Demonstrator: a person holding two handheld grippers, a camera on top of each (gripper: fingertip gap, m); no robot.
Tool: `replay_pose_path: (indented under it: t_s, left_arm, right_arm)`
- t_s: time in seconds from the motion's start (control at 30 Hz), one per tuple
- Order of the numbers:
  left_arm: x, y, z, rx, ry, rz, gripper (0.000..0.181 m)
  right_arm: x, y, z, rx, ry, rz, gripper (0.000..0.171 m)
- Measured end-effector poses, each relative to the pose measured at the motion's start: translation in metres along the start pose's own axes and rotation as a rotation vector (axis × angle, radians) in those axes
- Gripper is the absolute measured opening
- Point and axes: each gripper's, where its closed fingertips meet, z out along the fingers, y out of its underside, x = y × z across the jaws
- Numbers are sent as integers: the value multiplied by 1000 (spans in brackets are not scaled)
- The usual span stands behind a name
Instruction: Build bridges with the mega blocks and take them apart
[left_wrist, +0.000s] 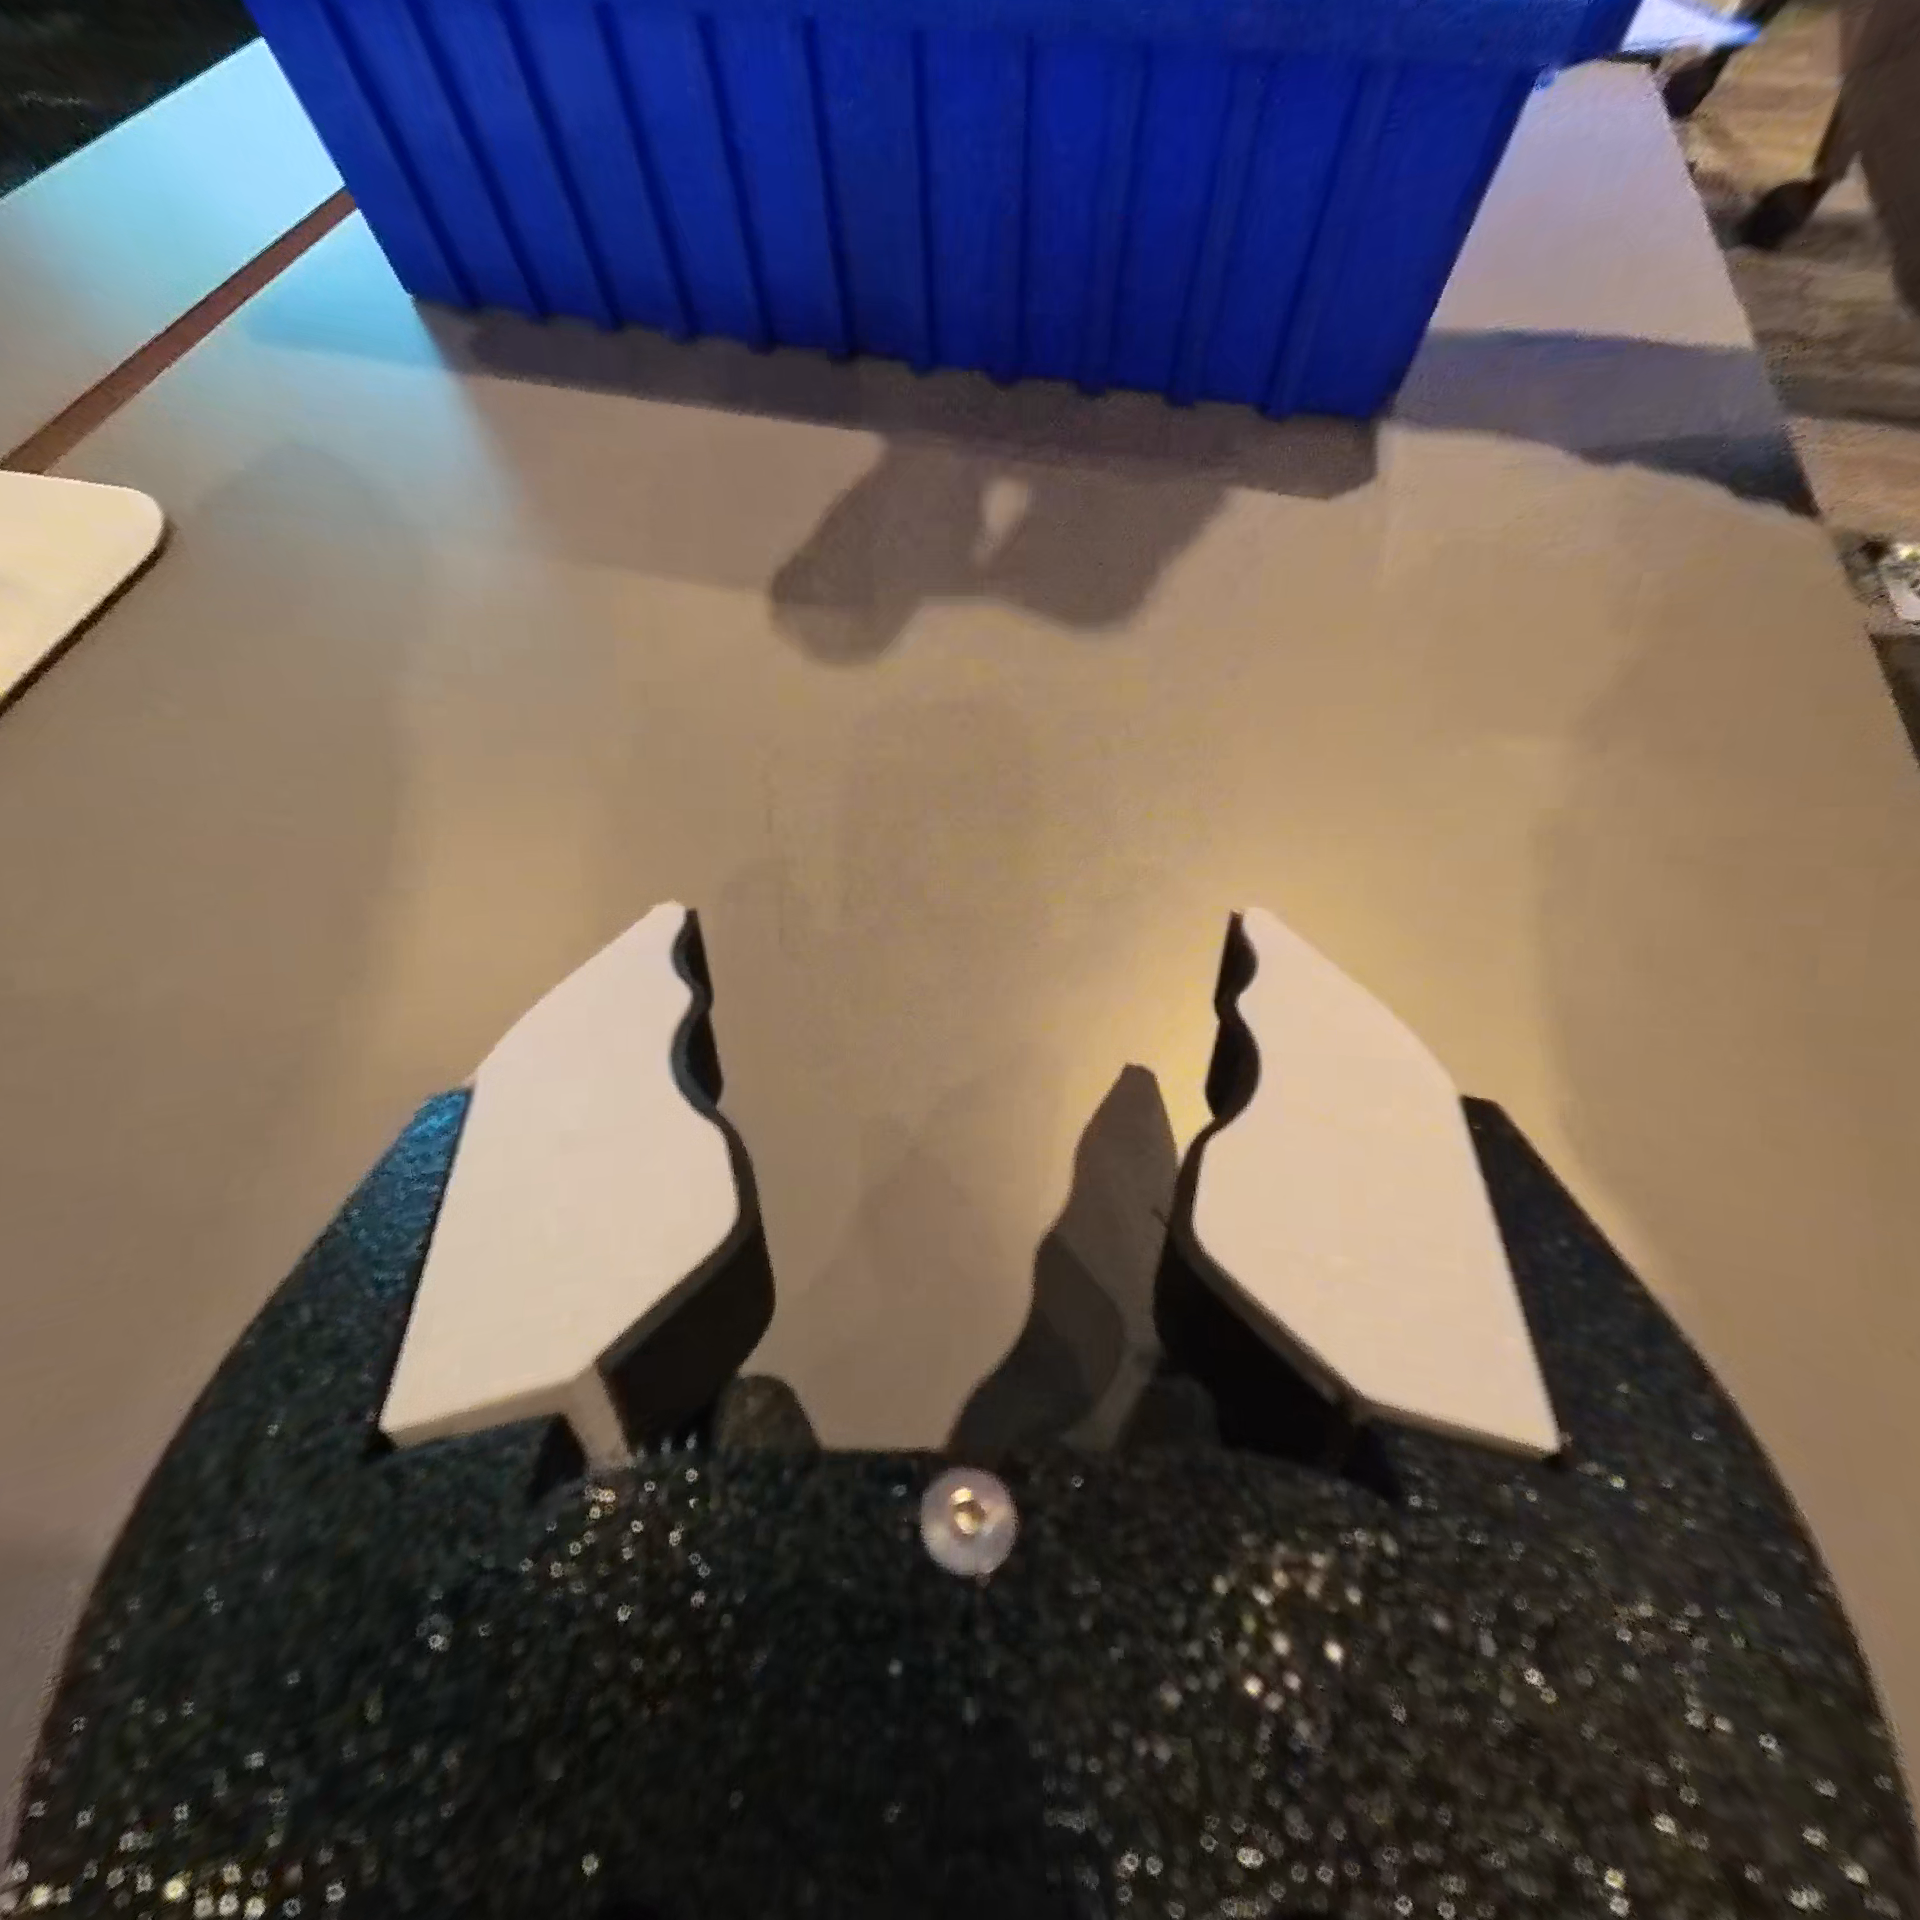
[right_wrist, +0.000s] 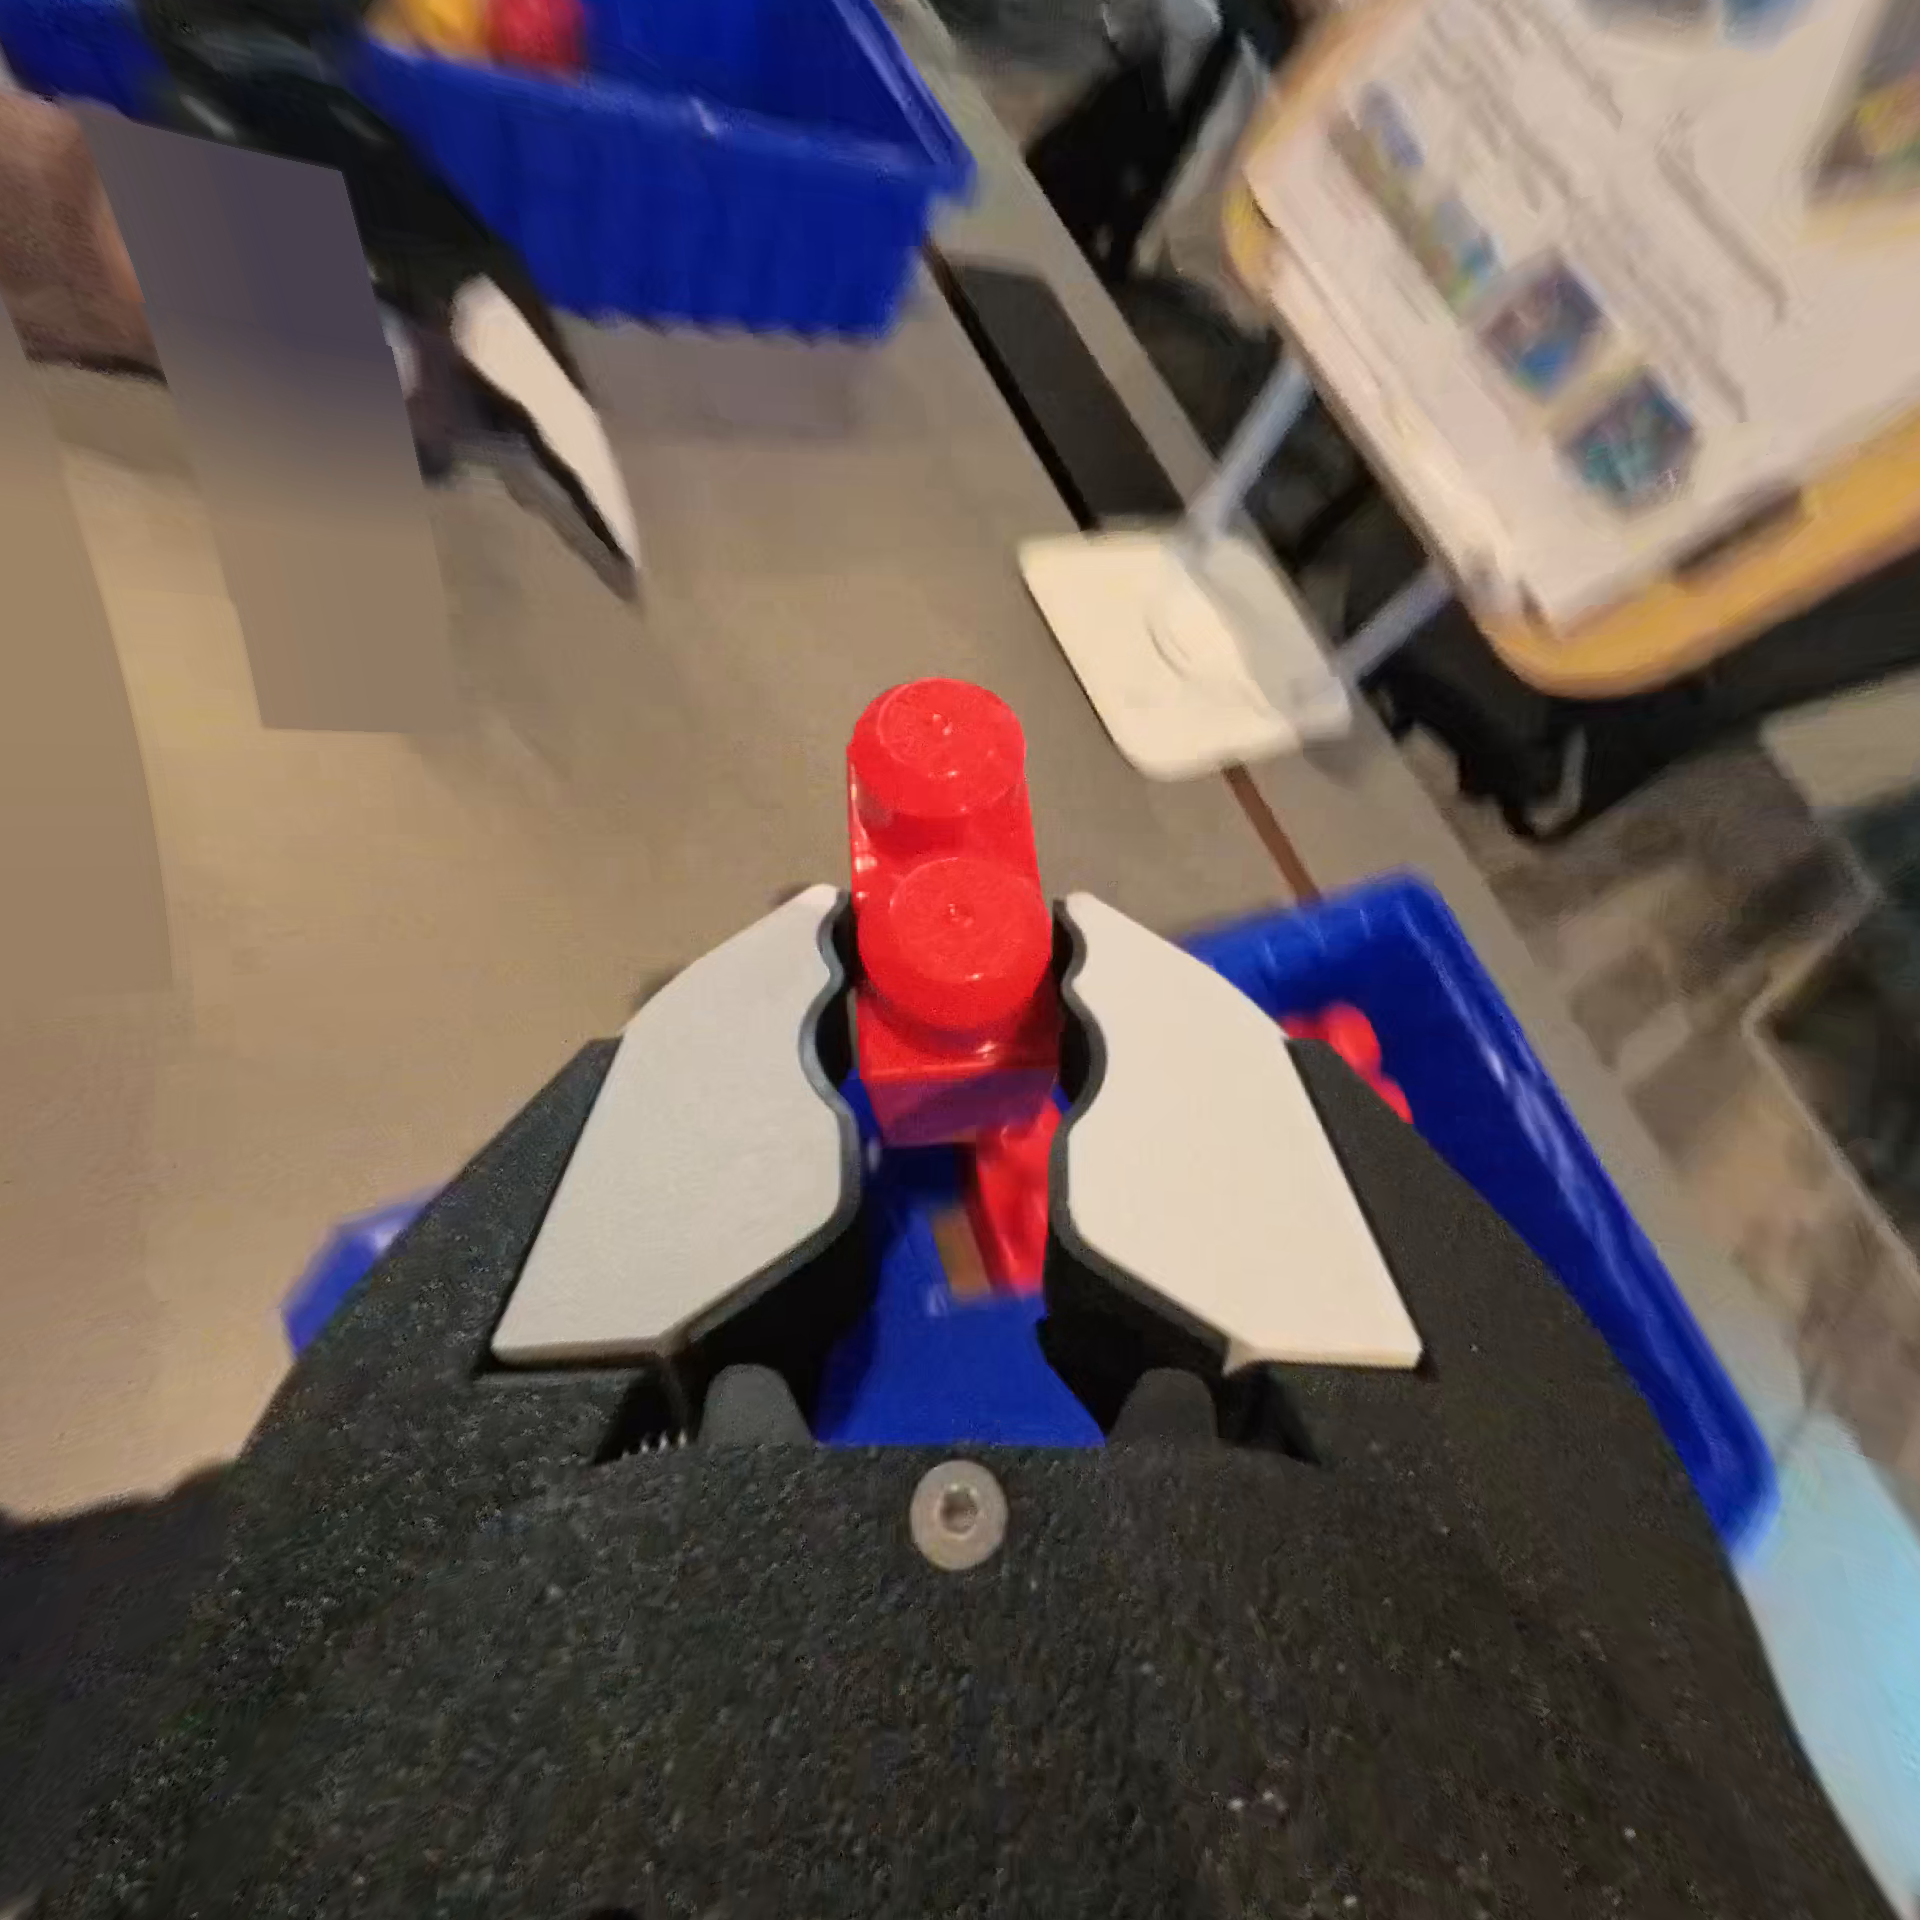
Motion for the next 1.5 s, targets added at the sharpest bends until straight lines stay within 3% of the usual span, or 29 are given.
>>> replay_pose_path:
  t_s: [0.1,0.23,0.4,0.63,0.83,0.9,0.97,1.13,1.23,1.33,1.5]
  left_arm:
    - [3,1,5,-11,4,5,93]
    - [4,-1,9,-8,6,5,91]
    - [4,0,12,-5,11,-12,89]
    - [4,2,13,-5,21,-25,88]
    - [5,3,12,-4,24,-25,88]
    - [3,0,10,10,13,-24,88]
    - [1,-5,7,38,-7,-21,89]
    - [7,-30,-2,168,25,-104,105]
    - [9,-49,-9,282,53,-167,118]
    - [4,-59,-18,346,-2,-170,121]
    - [12,-76,-48,427,-83,-194,116]
  right_arm:
    - [44,83,-20,-154,-63,117,36]
    - [51,160,-5,-321,-206,142,36]
    - [48,184,13,-280,-304,123,36]
    - [39,201,12,-410,-388,125,36]
    - [46,210,6,-516,-290,152,64]
    - [52,197,-1,-485,-226,195,70]
    - [57,164,-3,-343,-142,238,82]
    - [38,42,-4,-13,45,150,93]
    - [16,-35,8,197,264,50,118]
    - [-24,-90,31,356,349,-12,119]
    - [-63,-130,76,515,417,-18,118]
